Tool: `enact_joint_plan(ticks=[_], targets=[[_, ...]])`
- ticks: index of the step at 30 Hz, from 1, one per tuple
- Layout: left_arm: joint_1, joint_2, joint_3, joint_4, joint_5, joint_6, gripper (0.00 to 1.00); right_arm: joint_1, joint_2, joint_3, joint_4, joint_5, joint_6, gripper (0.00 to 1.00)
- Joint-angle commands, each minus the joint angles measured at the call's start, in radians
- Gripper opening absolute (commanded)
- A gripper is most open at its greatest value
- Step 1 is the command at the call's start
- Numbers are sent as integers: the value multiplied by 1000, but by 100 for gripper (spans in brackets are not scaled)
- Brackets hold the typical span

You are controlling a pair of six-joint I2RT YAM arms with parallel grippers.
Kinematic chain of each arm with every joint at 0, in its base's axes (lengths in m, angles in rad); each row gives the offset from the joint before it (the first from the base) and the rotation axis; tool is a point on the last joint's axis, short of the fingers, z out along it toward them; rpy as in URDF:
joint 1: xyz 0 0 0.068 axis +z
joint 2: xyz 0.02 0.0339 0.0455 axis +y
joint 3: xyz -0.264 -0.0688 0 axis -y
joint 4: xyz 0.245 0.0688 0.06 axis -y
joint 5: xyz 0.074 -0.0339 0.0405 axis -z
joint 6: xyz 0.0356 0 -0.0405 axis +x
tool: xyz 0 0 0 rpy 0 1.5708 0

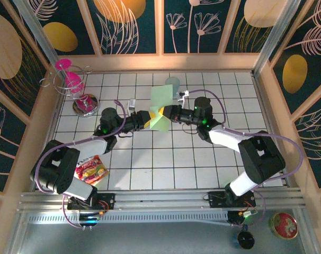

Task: Fold a paper plane with a square sheet of paper (pick it up from the middle)
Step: Turn over the paper at the center of the table.

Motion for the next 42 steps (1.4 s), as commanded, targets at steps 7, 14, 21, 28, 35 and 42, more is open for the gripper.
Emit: enact_joint_plan(ticks=[7,14,21,28,35,42], targets=[[3,-13,-10,47,8,11,22,1,-45,-3,-43,13,-43,14],[4,-40,-11,-41,-29,82,11,-13,-104,-18,-167,98,-87,30],[15,-97,8,-236,-85,216,8,-92,-167,-57,-308,215,-98,39],[17,-190,148,-867,-394,600,8,-117,-210,-16,-512,442,-153,44],[15,-209,314,-1302,-854,813,8,-117,-206,-19,-557,540,-150,44],[-70,-70,447,-1431,-1325,862,8,-117,-175,-21,-576,569,-130,44]])
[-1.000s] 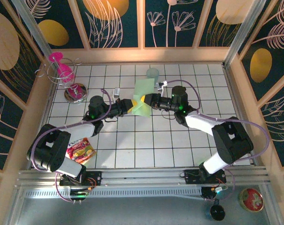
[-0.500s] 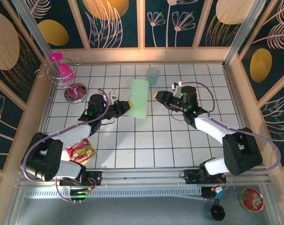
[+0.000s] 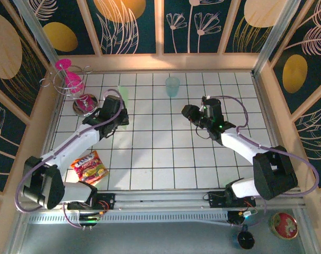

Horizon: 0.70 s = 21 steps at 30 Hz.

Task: Fold a paper plane with a square sheet of paper (pick it up from the middle)
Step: Turn over the paper at the center of the table.

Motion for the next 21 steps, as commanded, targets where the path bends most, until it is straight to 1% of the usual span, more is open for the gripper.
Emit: enact_joint_plan(ticks=[1,5,7,9,12,15,19,21], targets=[[-49,100,59,-124,-309,60,8,-5,21,24,-35,44,1,44],[-99,227,88,-117,-352,57,8,-6,27,25,-61,62,10,44],[-111,277,97,-96,-324,46,8,-7,18,17,-71,78,12,44],[-123,313,102,-74,-271,37,9,-10,12,9,-73,86,17,43],[-142,343,115,-53,-225,20,12,-14,10,-4,-61,84,27,43],[-143,380,103,7,-110,13,18,-14,23,-4,-56,74,34,43],[-140,399,70,116,96,-19,32,-12,43,1,-50,59,42,43],[-137,402,43,169,132,-58,36,-10,51,1,-39,52,42,42]])
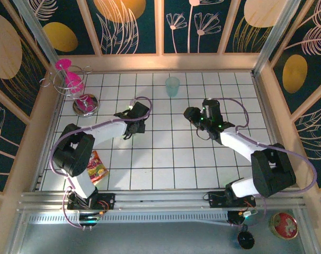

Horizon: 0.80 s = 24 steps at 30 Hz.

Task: Fold a paper plane with a square sheet of paper (pick it up from the middle)
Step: Turn over the paper at the center of the table, then move the paper to the center of the table.

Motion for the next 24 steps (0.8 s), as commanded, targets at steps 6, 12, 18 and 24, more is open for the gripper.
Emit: enact_joint_plan(ticks=[6,12,18,24], targets=[[53,-54,-85,226,276,-107,46,60,81,52,-13,15,-19,41],[164,-227,-244,322,329,-194,64,208,253,203,-24,19,-41,35],[256,-362,-369,322,257,-260,88,312,451,391,4,-12,-43,29],[324,-440,-470,390,288,-328,98,369,645,588,29,-47,-20,25]])
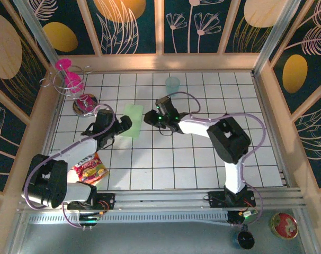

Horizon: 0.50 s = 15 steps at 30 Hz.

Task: Fold a paper plane with a square sheet of paper (pick it up from the middle)
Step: Move the paper to the center of the table.

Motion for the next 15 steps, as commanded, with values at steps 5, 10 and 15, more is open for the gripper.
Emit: enact_joint_plan(ticks=[5,10,15], targets=[[49,-28,-50,66,34,-80,99,23,212,233,-11,-55,12,23],[56,-24,-59,85,62,-85,99,27,305,337,-88,-65,3,22],[56,-18,-47,84,91,-56,99,23,307,314,-152,-45,-24,22]])
